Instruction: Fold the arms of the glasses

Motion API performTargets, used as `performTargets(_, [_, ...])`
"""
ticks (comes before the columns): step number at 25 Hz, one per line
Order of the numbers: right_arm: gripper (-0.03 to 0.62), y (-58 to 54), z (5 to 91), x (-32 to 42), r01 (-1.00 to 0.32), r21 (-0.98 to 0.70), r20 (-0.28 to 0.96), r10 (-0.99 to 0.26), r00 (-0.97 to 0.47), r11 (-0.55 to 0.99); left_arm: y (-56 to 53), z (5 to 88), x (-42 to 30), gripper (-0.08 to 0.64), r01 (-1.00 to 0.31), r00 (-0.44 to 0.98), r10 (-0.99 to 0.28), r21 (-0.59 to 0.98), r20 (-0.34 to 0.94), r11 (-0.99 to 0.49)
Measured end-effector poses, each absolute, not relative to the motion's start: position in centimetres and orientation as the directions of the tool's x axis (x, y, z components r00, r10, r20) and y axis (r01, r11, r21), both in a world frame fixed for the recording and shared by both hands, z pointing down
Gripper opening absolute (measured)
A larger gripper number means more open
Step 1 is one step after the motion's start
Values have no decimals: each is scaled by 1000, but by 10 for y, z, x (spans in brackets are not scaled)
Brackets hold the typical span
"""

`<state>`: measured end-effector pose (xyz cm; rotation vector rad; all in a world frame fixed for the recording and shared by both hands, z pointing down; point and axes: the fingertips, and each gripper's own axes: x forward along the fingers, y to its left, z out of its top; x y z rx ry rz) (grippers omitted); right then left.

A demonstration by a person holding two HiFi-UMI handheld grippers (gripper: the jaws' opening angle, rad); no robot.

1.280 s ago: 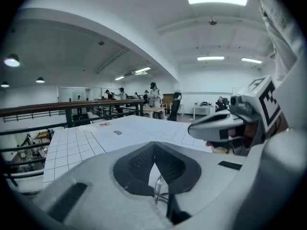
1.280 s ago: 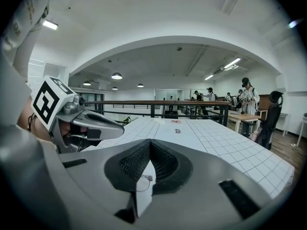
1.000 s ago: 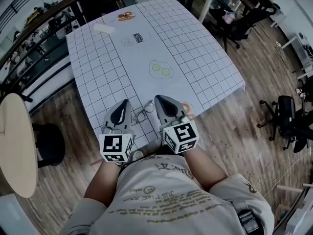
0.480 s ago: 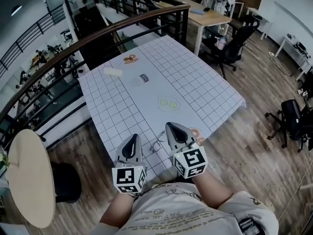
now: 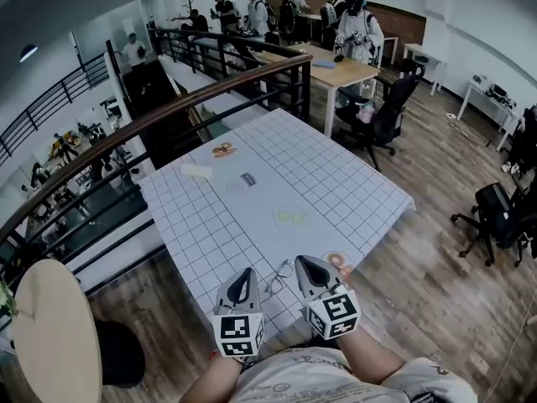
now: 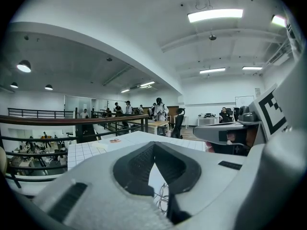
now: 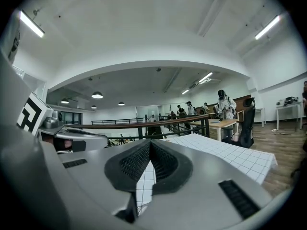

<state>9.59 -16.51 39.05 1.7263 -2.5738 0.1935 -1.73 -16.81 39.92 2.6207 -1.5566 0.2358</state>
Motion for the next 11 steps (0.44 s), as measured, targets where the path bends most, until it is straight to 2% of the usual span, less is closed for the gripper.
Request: performTargets(11, [12,-148,396,88,-948,-80,92,-944,-316,309,-154,405,-33,14,-864,493,-854,-20,169,-503])
